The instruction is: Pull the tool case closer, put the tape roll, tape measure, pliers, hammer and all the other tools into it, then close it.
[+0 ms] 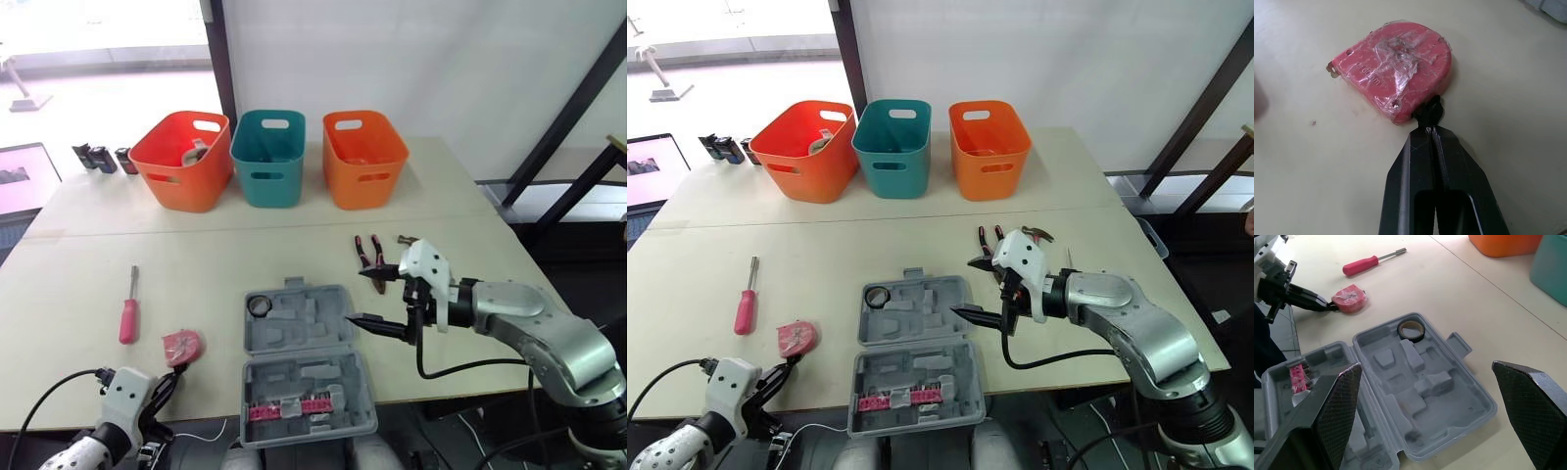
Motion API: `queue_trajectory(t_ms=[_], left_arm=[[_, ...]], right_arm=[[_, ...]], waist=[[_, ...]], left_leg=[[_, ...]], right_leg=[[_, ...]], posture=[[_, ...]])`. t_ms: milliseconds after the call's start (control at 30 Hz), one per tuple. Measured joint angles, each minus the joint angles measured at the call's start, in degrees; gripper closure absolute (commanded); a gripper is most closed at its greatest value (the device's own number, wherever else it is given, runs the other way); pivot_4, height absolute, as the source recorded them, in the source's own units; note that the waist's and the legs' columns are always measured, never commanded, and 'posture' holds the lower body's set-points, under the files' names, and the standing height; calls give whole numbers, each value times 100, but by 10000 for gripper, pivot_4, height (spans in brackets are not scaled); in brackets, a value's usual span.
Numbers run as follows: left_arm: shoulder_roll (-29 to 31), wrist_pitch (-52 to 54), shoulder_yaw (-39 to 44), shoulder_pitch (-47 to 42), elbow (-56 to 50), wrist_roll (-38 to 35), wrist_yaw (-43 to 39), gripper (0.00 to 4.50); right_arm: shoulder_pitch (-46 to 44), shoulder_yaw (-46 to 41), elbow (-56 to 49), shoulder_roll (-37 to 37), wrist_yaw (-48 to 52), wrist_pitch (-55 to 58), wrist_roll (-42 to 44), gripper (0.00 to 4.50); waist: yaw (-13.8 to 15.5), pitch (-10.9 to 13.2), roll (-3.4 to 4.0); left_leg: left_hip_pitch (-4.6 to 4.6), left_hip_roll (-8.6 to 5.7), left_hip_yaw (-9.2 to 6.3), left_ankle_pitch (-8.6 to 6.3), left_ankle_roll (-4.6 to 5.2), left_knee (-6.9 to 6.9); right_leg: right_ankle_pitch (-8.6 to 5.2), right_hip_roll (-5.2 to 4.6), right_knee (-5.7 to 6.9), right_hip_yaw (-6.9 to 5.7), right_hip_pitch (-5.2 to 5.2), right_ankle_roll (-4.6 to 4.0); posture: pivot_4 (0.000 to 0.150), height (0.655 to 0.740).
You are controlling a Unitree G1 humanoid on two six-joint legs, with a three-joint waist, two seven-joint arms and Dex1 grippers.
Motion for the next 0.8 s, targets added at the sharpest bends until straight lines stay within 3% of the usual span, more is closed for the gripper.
queue_trajectory(t_ms=[300,600,800], left_arm=[[219,-16,172,690,-268,-292,-501,44313],[228,131,217,668,-360,-288,-516,44313],[234,474,279,660,-579,-437,-548,18997]], right_arm=[[-40,3,93,7,76,-102,-71,0],[-45,3,94,33,165,-152,-57,0],[-44,3,97,39,227,-178,-39,0]], waist=[[3,1,1],[9,1,0],[8,4,-4]], left_leg=[[-1,1,2,-16,16,3],[-1,0,2,-16,15,8],[-1,0,1,-16,16,9]], right_leg=[[-9,0,-2,1,-1,12],[-7,0,-2,2,0,10],[-7,1,0,2,0,9]], posture=[[1500,7400],[1500,7400],[1500,7400]])
